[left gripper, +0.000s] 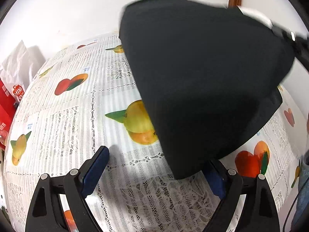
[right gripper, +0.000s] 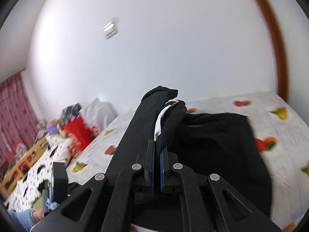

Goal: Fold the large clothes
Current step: 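Lift the jacket half with both grippers and fold it over the other half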

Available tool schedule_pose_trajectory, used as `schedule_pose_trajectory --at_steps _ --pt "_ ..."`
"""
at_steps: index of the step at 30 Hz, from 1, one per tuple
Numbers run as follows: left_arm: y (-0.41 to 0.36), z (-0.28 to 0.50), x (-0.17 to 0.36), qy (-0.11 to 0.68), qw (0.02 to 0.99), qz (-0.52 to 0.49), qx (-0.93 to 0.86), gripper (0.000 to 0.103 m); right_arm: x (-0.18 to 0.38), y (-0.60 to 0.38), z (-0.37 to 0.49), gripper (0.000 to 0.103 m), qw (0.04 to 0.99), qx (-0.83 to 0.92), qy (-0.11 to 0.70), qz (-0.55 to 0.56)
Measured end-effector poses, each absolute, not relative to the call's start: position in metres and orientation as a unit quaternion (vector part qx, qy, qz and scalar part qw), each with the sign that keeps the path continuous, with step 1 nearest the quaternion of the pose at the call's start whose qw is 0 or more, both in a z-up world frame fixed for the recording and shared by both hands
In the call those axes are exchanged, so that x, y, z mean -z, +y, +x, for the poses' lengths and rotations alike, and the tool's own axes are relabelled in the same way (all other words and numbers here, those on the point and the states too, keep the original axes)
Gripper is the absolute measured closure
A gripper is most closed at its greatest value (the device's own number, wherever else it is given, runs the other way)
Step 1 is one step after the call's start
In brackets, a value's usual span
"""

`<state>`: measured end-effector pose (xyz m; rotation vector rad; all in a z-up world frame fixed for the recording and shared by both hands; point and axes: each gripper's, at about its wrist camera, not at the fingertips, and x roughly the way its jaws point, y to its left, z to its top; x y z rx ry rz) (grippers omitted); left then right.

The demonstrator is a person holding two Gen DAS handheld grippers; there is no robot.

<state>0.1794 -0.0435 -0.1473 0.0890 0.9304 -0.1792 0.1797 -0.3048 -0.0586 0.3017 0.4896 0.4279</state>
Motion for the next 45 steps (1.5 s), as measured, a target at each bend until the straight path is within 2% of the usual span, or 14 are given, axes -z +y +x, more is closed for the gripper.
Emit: schedule_pose_trajectory --at_steps 8,12,13,14,22,24,26,35,39,40,42,43,44,45 --pt "-0.045 0.181 0.141 0.443 0.890 0.035 0.104 0.015 0.129 -0.345 0.185 0.096 0.912 -0.100 0.366 0.153" --pt "-0.048 0.181 0.135 0.436 0.890 0.010 0.135 0.015 0.130 -0.351 0.182 0.081 0.908 -0.114 0.370 0.159" --pt "-0.052 0.184 0.136 0.441 0.887 0.012 0.135 0.015 0.131 -0.351 0.185 0.070 0.906 -0.117 0.373 0.162" --pt "-0.058 0.186 0.137 0.446 0.885 0.012 0.134 0.015 0.132 -0.351 0.188 0.064 0.905 -0.120 0.375 0.164" --pt "-0.092 0.196 0.142 0.448 0.883 0.045 0.134 0.015 0.135 -0.357 0.199 0.064 0.891 -0.143 0.381 0.200" --pt "-0.099 0.195 0.142 0.446 0.883 0.056 0.132 0.014 0.129 -0.362 0.193 0.061 0.892 -0.150 0.374 0.205" --pt "-0.102 0.198 0.142 0.444 0.885 0.061 0.129 0.012 0.125 -0.363 0.188 0.052 0.894 -0.152 0.372 0.199" --pt "-0.099 0.206 0.147 0.442 0.886 0.052 0.129 0.011 0.130 -0.348 0.181 0.043 0.896 -0.162 0.378 0.164" --pt "-0.096 0.200 0.146 0.441 0.887 0.046 0.127 0.011 0.138 -0.338 0.194 0.044 0.894 -0.147 0.390 0.164" --pt "-0.097 0.200 0.146 0.441 0.888 0.047 0.126 0.011 0.137 -0.332 0.197 0.047 0.896 -0.143 0.391 0.155" --pt "-0.099 0.199 0.147 0.440 0.888 0.049 0.124 0.011 0.134 -0.322 0.202 0.065 0.900 -0.141 0.390 0.134" --pt "-0.100 0.198 0.147 0.440 0.888 0.050 0.123 0.011 0.132 -0.318 0.203 0.084 0.902 -0.142 0.388 0.123" --pt "-0.101 0.198 0.147 0.440 0.888 0.051 0.122 0.011 0.127 -0.313 0.203 0.092 0.908 -0.141 0.380 0.104" --pt "-0.101 0.197 0.146 0.440 0.888 0.052 0.121 0.011 0.122 -0.310 0.201 0.093 0.914 -0.141 0.369 0.089"
